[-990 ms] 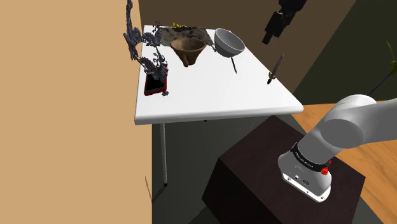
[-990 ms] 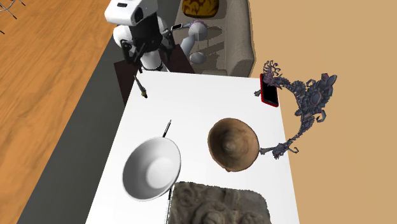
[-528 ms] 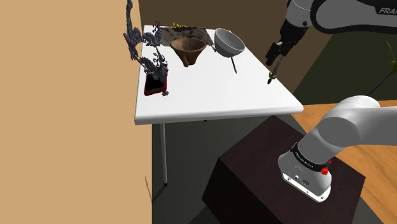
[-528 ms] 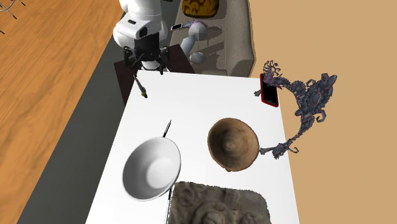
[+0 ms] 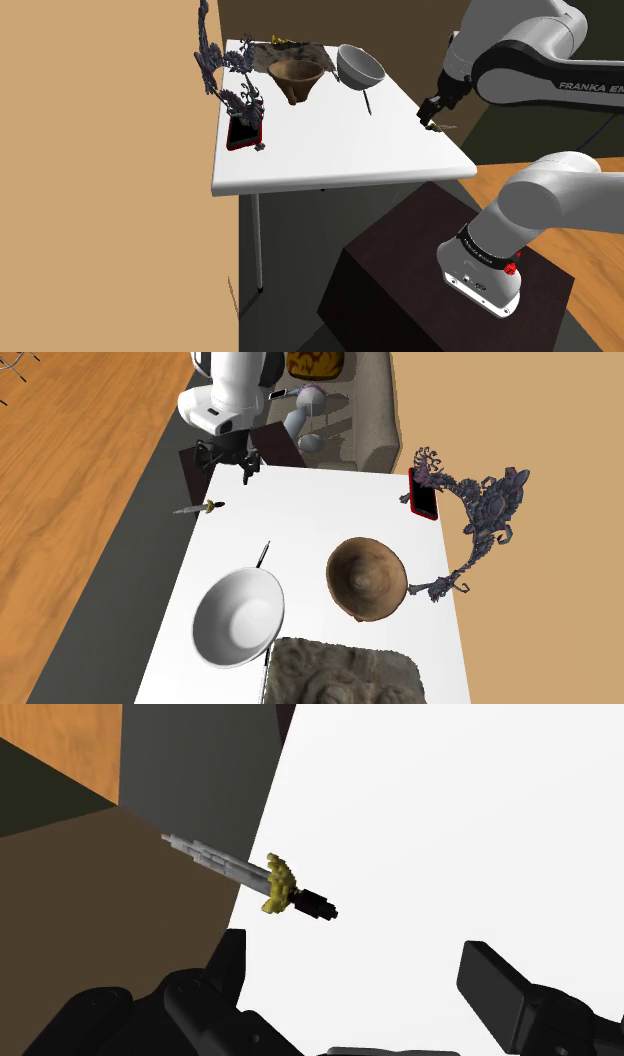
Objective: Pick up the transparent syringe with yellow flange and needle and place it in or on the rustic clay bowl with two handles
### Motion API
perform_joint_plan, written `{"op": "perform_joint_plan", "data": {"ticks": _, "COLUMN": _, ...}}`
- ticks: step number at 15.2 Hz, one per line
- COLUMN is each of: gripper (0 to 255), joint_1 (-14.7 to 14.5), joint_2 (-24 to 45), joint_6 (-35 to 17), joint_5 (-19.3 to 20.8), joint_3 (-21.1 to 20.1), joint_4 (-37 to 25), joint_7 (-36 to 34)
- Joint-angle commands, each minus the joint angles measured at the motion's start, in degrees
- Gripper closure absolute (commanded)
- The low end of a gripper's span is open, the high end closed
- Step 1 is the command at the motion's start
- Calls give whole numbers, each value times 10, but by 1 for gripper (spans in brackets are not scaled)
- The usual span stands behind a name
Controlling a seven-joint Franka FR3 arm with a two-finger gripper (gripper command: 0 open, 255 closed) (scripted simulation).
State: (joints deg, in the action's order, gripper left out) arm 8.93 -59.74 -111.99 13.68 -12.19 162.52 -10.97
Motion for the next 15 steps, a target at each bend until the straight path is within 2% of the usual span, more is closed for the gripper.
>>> {"op": "perform_joint_plan", "data": {"ticks": 1, "gripper": 0, "joint_1": 4, "joint_2": 4, "joint_6": -18, "joint_5": 5, "joint_3": 3, "joint_4": 13, "joint_7": -1}}
{"op": "perform_joint_plan", "data": {"ticks": 3, "gripper": 0, "joint_1": 10, "joint_2": 12, "joint_6": -42, "joint_5": 11, "joint_3": 6, "joint_4": 28, "joint_7": -3}}
{"op": "perform_joint_plan", "data": {"ticks": 11, "gripper": 0, "joint_1": 10, "joint_2": 12, "joint_6": -42, "joint_5": 11, "joint_3": 6, "joint_4": 28, "joint_7": -3}}
{"op": "perform_joint_plan", "data": {"ticks": 12, "gripper": 255, "joint_1": 10, "joint_2": 12, "joint_6": -42, "joint_5": 11, "joint_3": 6, "joint_4": 28, "joint_7": -3}}
{"op": "perform_joint_plan", "data": {"ticks": 15, "gripper": 255, "joint_1": 10, "joint_2": 12, "joint_6": -42, "joint_5": 11, "joint_3": 6, "joint_4": 28, "joint_7": -3}}
